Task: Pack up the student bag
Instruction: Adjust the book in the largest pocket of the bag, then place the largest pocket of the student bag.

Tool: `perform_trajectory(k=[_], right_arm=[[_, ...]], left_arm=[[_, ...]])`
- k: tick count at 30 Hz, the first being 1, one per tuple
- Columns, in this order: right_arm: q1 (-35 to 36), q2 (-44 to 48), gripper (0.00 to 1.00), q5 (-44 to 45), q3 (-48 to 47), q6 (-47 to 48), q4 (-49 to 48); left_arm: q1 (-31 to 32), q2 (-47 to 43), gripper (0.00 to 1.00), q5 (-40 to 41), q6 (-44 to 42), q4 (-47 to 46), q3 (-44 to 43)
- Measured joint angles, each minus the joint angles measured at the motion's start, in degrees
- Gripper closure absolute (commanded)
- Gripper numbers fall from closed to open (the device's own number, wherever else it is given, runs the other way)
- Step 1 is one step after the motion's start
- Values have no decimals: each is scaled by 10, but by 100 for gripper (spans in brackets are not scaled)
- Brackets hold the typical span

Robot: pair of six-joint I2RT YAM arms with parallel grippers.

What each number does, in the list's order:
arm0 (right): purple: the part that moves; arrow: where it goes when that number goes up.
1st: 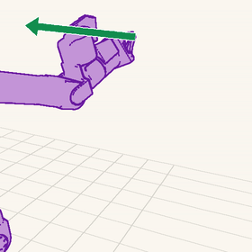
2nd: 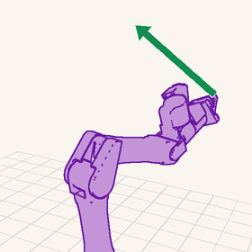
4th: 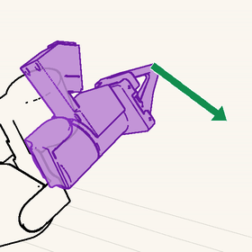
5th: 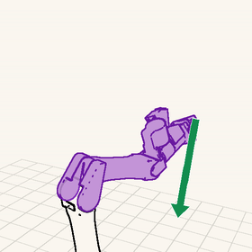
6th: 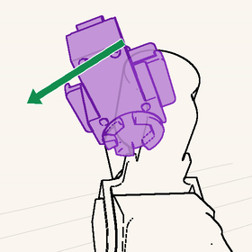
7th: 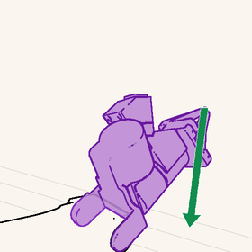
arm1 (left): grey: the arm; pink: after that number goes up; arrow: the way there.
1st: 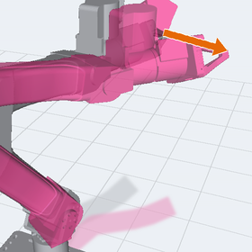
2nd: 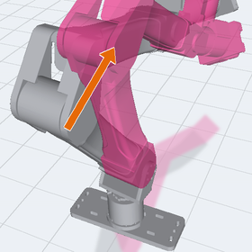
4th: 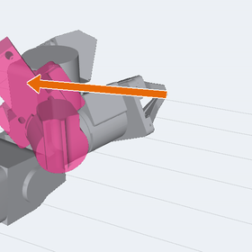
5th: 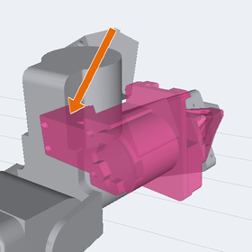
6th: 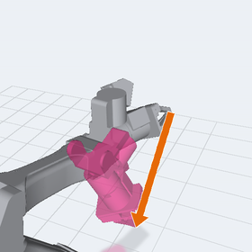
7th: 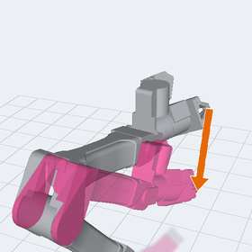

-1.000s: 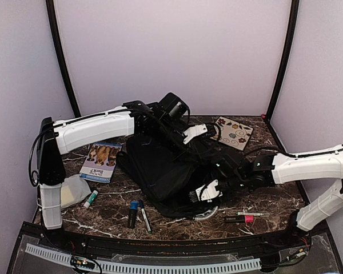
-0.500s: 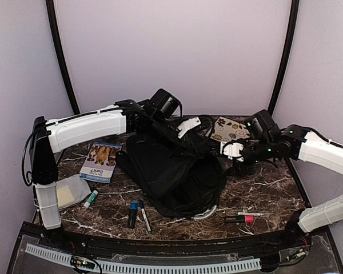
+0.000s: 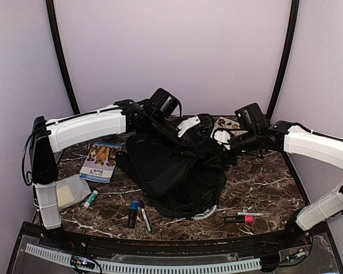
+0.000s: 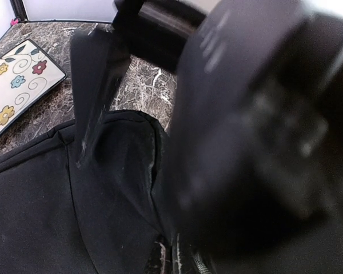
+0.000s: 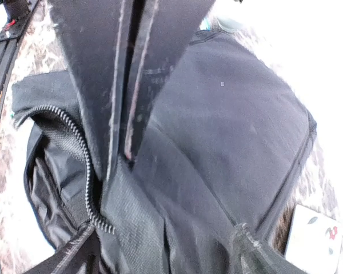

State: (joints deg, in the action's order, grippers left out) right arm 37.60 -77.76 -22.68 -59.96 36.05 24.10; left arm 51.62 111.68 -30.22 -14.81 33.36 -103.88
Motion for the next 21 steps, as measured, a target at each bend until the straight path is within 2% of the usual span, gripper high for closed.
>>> perform_trajectory(k=[4,8,11,13,15,18,21], right_arm=[[0,-26,52,-10,0,-5,-37],[-3,-38,67,-14,17,-1,-56],[-13,-39,70,-19,48,8,-61],[-22,-42,65,-20,57,14,-61],[-29,-45,53,-20,67,22,-60],[-37,-47,39,-17,79,47,-36],[-39,-50,32,-15,77,80,10]], left_arm=[[-3,-6,78,0,5,-8,8],[-5,-47,64,9,17,-36,59],[-16,-108,56,23,30,-55,127],[-30,-155,48,40,43,-69,177],[-55,-210,44,78,70,-83,229],[-123,-272,43,152,126,-95,284],[-216,-299,47,209,176,-93,317]])
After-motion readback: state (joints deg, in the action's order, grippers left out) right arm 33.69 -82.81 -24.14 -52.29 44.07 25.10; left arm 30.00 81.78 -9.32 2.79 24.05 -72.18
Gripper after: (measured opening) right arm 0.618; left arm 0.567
